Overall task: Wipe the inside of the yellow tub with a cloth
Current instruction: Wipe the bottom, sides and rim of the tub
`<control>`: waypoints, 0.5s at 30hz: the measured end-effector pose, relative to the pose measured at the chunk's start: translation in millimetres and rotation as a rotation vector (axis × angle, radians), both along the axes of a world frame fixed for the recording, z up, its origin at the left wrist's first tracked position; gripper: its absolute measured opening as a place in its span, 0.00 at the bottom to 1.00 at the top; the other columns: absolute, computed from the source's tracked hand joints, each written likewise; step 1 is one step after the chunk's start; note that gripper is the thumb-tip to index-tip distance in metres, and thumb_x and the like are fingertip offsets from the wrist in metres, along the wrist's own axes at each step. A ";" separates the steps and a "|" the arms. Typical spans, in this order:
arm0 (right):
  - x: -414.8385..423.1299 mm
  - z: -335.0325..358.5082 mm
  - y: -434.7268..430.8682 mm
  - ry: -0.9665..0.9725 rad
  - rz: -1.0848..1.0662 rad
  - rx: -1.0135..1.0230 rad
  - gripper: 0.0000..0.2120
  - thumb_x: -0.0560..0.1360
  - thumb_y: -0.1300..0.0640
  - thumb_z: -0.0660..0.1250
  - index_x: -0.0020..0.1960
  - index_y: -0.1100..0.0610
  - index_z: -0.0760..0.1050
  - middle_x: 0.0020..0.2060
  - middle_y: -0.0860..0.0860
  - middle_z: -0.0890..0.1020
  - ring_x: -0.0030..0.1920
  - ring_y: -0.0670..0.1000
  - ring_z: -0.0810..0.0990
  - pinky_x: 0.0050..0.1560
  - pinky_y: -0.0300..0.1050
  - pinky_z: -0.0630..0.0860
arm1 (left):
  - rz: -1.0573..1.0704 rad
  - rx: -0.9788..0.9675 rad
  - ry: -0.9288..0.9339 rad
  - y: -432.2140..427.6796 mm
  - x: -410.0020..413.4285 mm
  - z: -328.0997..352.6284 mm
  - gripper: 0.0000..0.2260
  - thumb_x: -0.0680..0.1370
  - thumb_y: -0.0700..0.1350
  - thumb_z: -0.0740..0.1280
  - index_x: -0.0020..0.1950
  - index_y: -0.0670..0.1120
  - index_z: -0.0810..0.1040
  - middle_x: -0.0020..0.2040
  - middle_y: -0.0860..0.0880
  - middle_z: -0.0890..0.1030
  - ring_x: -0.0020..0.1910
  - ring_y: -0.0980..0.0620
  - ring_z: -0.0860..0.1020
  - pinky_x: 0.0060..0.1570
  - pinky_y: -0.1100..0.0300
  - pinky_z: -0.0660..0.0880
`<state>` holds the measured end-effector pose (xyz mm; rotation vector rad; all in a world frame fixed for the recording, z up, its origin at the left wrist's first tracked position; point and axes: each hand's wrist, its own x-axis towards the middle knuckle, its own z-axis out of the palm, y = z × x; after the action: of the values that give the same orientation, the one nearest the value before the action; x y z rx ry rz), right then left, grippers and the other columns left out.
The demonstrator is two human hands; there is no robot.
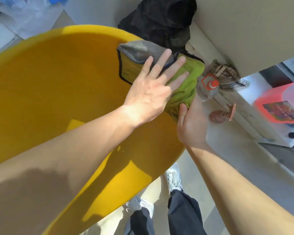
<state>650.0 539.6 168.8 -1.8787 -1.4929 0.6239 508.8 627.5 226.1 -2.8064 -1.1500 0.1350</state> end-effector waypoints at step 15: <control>-71.6 -102.3 -205.0 0.138 0.205 -1.015 0.21 0.83 0.50 0.46 0.57 0.61 0.74 0.50 0.58 0.80 0.56 0.62 0.80 0.49 0.45 0.72 | 0.186 -0.637 -0.126 -235.9 -53.3 -148.6 0.34 0.79 0.45 0.63 0.80 0.56 0.50 0.81 0.50 0.49 0.78 0.46 0.59 0.72 0.49 0.65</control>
<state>578.4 334.6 66.5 -2.2972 -1.3865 1.8236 455.5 391.6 77.5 -3.2672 -1.6428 0.4127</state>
